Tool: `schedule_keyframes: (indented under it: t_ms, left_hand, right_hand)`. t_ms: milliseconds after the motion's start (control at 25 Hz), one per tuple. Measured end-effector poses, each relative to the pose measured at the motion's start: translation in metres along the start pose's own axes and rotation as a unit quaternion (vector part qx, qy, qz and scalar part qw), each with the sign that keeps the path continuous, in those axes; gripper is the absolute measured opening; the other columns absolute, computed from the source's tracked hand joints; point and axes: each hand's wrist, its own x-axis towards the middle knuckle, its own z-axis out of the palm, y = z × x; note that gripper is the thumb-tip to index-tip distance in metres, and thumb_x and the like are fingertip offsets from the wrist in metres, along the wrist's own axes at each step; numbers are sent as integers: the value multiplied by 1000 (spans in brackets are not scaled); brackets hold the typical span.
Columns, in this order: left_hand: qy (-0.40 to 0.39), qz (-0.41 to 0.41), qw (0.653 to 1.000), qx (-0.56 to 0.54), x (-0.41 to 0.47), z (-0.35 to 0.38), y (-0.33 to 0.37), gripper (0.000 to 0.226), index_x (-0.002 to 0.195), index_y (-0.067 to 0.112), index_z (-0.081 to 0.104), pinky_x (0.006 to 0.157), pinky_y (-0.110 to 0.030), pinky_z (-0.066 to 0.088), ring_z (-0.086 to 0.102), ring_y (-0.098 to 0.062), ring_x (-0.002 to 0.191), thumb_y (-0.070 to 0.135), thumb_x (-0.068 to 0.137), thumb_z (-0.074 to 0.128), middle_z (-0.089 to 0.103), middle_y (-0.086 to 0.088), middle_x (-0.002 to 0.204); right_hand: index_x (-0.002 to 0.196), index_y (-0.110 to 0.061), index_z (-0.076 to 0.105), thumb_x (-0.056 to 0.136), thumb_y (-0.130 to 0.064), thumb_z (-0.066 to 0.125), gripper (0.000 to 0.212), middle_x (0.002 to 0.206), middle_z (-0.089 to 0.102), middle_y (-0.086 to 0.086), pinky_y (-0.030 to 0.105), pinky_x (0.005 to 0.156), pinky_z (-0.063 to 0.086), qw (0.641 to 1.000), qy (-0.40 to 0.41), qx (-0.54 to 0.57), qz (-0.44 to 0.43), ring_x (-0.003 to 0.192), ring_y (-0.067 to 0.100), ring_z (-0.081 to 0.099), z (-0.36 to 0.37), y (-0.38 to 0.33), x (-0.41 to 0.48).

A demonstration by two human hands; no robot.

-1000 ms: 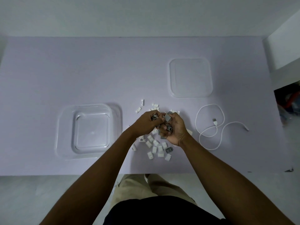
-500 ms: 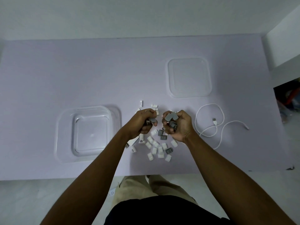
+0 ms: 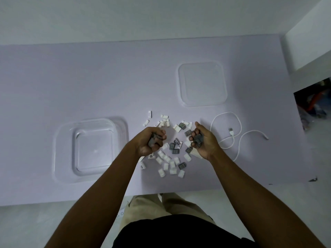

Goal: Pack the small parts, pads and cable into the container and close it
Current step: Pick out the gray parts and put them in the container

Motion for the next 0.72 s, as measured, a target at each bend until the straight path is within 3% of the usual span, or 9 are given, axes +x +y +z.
schedule_keyframes:
  t_ms: [160,240,400,520,600,680,720]
  left_hand:
    - [5,-11,997,82,3,3,2,12,72,15,54,31,-13,15,31,-3,35,12,83,51,47,2,66]
    - [2,6,993,116,3,10,3,12,72,15,53,34,-14,16,33,-5,38,16,84,52,48,1,68]
    - [-46,21,997,60,5,13,3,6,82,17,60,38,-17,29,51,-9,51,17,86,55,59,0,81]
    - [-50,20,999,2,9,11,2,16,82,18,58,37,-16,34,55,-8,55,5,84,48,59,0,85]
    - [-56,17,998,-20,9,13,3,16,77,17,54,34,-15,29,48,-6,46,4,80,46,53,1,79]
    - [-49,16,999,-4,10,17,5,11,70,17,52,33,-14,19,36,-5,38,15,82,50,44,2,67]
    - [-23,18,999,32,9,20,7,22,66,17,50,35,-14,17,32,-6,37,26,86,53,41,3,62]
  right_hand:
    - [69,-8,63,92,-38,68,38,56,45,10,24,42,30,985,65,-142,-79,44,21,41,-9,7,-1]
    - [75,-6,67,94,-34,66,33,59,48,11,24,43,30,983,51,-141,-102,46,22,45,-10,7,-5]
    - [67,-9,61,95,-42,54,44,64,56,9,26,46,30,998,13,-31,-47,53,26,57,-14,4,-7]
    - [57,-10,56,94,-42,60,49,55,52,9,27,44,31,989,96,-85,-70,48,24,53,-20,5,-2]
    - [53,-9,55,91,-37,67,48,49,50,9,28,45,35,955,156,-212,-139,46,22,47,-27,11,8]
    - [55,-10,59,88,-37,69,45,50,56,7,33,50,44,869,194,-384,-246,48,17,50,-34,16,22]
    - [63,-12,67,87,-38,70,35,58,64,6,34,57,50,819,194,-456,-288,54,16,56,-35,16,27]
